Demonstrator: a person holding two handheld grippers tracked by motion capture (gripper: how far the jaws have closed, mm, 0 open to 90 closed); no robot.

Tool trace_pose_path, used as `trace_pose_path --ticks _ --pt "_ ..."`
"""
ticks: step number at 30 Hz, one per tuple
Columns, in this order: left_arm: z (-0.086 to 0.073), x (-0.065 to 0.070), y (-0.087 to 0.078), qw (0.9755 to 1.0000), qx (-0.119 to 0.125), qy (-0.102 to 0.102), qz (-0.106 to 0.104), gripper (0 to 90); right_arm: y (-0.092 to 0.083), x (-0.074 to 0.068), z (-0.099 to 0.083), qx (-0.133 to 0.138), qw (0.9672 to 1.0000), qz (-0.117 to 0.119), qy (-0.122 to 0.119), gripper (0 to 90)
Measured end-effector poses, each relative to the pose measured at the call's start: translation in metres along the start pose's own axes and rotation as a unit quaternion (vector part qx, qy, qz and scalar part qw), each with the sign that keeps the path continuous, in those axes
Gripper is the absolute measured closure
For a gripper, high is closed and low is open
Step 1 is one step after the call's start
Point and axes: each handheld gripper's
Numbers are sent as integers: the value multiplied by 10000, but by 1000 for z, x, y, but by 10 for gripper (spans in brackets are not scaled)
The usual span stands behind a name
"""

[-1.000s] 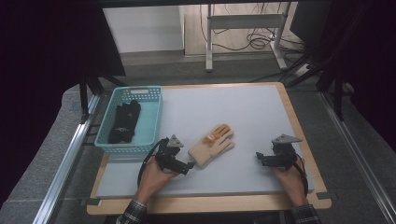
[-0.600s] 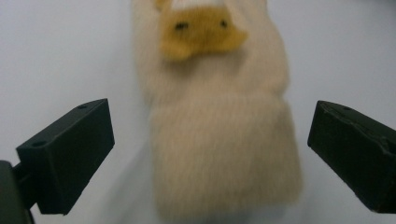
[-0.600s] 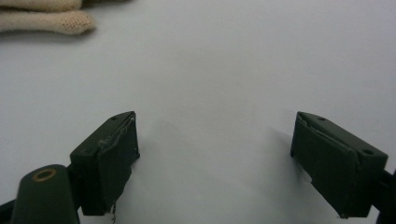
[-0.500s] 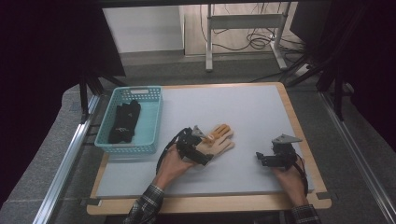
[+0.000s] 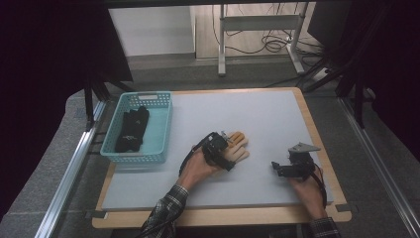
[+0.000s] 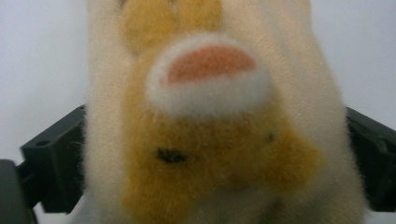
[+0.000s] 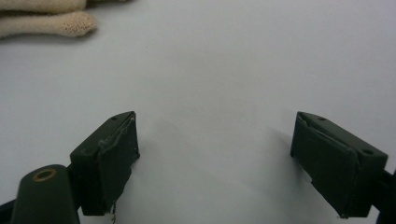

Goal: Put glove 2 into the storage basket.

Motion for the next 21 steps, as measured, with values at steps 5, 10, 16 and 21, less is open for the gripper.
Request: trace_pose_path --ticks 5,10,16,21 --pt "0 6 -5 10000 15 59 -11 319 0 0 0 1 10000 -3 -6 148" --pt "2 13 -6 10000 -71 -24 29 499 0 0 0 1 10000 -5 -8 148" --pt "1 9 -10 9995 77 -271 -116 575 0 0 0 1 10000 -3 -8 147" --pt "1 3 -23 9987 276 -397 -131 576 0 0 0 -3 10000 1 0 147"
Point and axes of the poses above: each handheld gripper's, and its own axes: y roughly forward along the jaws, z roughly out of its top, x roughly to its right, and after that the axes turned 15 degrees about -z, right-handed
